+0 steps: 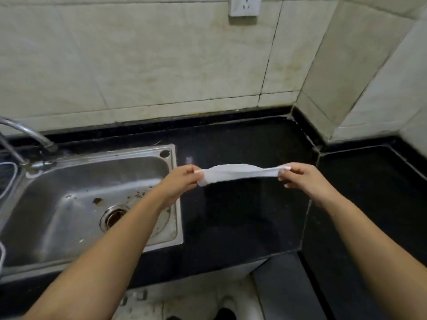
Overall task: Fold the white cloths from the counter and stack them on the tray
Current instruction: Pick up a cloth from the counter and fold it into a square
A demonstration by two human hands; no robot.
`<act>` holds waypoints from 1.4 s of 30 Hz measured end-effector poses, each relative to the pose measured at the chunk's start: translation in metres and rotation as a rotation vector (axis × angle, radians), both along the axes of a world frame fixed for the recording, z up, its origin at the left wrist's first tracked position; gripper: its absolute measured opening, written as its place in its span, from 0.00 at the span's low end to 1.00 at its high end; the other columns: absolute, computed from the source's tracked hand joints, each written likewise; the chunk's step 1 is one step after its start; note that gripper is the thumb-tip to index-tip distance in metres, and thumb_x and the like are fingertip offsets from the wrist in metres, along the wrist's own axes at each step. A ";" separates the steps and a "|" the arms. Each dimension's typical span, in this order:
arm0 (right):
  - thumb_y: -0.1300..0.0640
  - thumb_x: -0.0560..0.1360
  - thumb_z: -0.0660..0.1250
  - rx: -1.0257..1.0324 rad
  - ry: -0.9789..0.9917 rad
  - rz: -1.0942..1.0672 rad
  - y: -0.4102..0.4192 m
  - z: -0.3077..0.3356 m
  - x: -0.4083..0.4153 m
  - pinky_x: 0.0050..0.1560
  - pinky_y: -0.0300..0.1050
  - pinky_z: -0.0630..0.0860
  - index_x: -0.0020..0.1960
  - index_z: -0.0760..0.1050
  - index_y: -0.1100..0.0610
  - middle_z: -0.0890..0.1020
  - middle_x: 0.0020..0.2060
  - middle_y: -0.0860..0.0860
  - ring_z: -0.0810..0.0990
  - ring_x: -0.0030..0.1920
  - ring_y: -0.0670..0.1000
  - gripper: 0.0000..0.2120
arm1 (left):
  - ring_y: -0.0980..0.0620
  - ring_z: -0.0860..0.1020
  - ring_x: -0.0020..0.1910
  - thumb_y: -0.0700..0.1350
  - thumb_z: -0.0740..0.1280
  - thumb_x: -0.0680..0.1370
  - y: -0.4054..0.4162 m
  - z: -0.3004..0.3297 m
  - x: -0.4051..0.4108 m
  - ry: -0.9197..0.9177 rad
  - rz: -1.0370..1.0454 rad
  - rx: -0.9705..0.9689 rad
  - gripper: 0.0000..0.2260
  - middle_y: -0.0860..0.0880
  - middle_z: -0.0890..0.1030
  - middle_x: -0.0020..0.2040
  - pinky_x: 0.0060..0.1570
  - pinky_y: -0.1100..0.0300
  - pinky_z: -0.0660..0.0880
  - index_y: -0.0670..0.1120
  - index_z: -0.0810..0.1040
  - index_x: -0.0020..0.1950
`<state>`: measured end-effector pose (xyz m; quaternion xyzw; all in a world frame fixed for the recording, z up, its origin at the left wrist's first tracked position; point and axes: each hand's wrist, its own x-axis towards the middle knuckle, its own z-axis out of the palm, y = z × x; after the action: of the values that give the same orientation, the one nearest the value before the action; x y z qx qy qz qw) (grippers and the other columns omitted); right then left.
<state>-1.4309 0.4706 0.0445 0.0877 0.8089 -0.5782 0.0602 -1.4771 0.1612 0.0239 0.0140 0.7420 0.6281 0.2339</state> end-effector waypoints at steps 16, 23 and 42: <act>0.56 0.77 0.64 0.349 -0.280 0.094 0.002 -0.094 -0.005 0.35 0.41 0.69 0.43 0.76 0.62 0.78 0.35 0.53 0.75 0.36 0.49 0.09 | 0.50 0.76 0.42 0.42 0.66 0.77 0.003 -0.083 0.004 -0.053 -0.048 -0.486 0.04 0.47 0.78 0.42 0.44 0.58 0.72 0.47 0.77 0.43; 0.54 0.79 0.61 0.521 -0.282 -0.036 -0.020 -0.113 -0.050 0.44 0.43 0.70 0.52 0.75 0.57 0.77 0.42 0.51 0.75 0.44 0.51 0.08 | 0.48 0.75 0.43 0.42 0.63 0.78 0.020 -0.101 -0.025 0.070 0.071 -0.759 0.03 0.45 0.78 0.44 0.42 0.58 0.69 0.45 0.76 0.45; 0.50 0.79 0.60 0.799 -0.414 -0.098 -0.035 -0.114 0.014 0.53 0.51 0.73 0.61 0.70 0.58 0.74 0.59 0.56 0.74 0.59 0.57 0.16 | 0.46 0.61 0.73 0.33 0.59 0.77 0.176 -0.092 -0.054 0.938 -1.120 -0.922 0.26 0.45 0.62 0.74 0.68 0.51 0.64 0.48 0.62 0.74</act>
<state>-1.4166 0.4353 -0.0691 0.2561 0.9344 -0.1933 0.1546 -1.5308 0.3368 -0.0683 0.5392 0.8266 -0.0140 0.1608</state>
